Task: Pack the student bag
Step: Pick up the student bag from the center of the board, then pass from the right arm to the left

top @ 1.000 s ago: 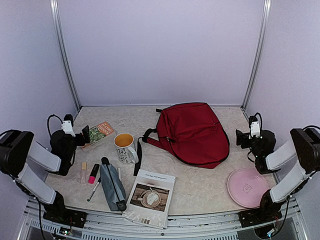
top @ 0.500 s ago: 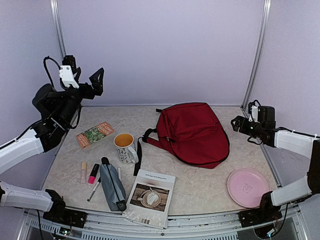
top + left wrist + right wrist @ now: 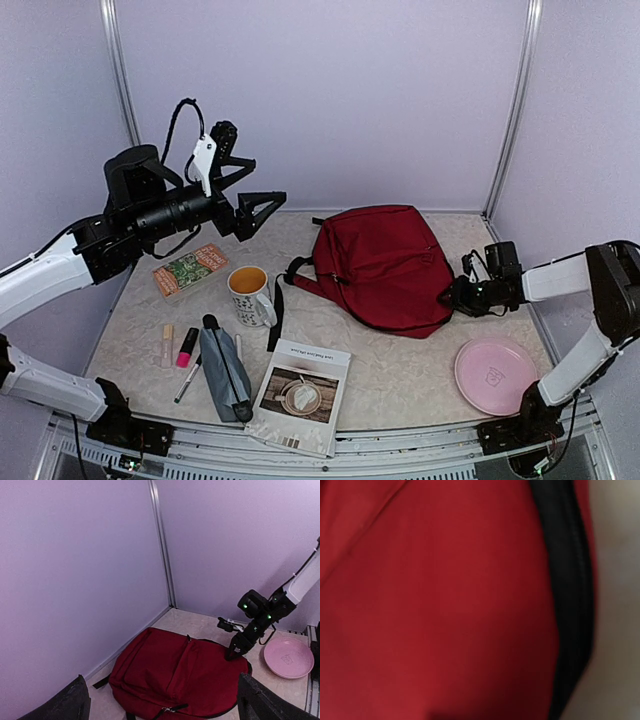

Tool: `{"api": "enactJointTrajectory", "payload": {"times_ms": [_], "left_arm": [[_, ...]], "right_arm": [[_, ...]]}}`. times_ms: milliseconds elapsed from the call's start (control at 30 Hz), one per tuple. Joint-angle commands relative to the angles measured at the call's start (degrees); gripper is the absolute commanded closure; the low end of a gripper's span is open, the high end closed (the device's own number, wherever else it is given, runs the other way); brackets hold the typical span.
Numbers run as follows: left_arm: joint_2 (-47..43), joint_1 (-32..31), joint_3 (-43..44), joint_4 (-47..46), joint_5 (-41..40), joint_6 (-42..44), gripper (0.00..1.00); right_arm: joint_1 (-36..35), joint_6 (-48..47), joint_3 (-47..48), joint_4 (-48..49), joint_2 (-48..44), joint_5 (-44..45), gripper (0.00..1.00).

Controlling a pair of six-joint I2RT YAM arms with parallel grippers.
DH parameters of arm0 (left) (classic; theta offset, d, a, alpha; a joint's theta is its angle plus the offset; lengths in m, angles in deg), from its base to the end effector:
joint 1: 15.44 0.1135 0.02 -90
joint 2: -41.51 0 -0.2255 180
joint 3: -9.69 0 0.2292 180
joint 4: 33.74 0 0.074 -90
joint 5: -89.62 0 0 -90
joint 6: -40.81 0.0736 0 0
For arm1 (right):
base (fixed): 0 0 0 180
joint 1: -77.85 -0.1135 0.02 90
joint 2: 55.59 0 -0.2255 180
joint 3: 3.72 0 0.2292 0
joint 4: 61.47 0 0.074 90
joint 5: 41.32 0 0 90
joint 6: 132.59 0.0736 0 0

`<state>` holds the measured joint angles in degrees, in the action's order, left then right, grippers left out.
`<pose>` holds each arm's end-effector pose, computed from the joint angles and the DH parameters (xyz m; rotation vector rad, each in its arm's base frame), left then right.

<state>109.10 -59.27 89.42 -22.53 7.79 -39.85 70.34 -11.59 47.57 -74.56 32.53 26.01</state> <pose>0.2127 -0.2187 0.3726 0.8098 1.3619 -0.5840 0.2813 0.0657 0.0929 0.3299 2.4847 0.7738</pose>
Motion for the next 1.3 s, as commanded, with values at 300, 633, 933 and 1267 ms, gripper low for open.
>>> {"api": "enactJointTrajectory", "payload": {"times_ms": [300,633,933,1267], "left_arm": [[-2.1,-0.8,-4.8,0.3,21.7,5.9,0.01],[-0.6,-4.5,-1.9,6.6,20.5,11.2,0.01],[7.9,-15.9,-0.4,14.1,11.9,24.9,0.01],[7.2,-17.4,-12.3,-4.9,11.2,23.8,0.01]], "right_arm": [[-0.7,-14.7,22.7,-19.3,-10.2,0.3,1.00],[-8.0,-38.0,50.0,-43.0,-16.6,-10.4,1.00],[-8.7,-35.6,51.5,-26.9,-25.3,-37.3,1.00],[-8.7,-16.0,42.9,2.9,-28.7,-52.0,1.00]]}}
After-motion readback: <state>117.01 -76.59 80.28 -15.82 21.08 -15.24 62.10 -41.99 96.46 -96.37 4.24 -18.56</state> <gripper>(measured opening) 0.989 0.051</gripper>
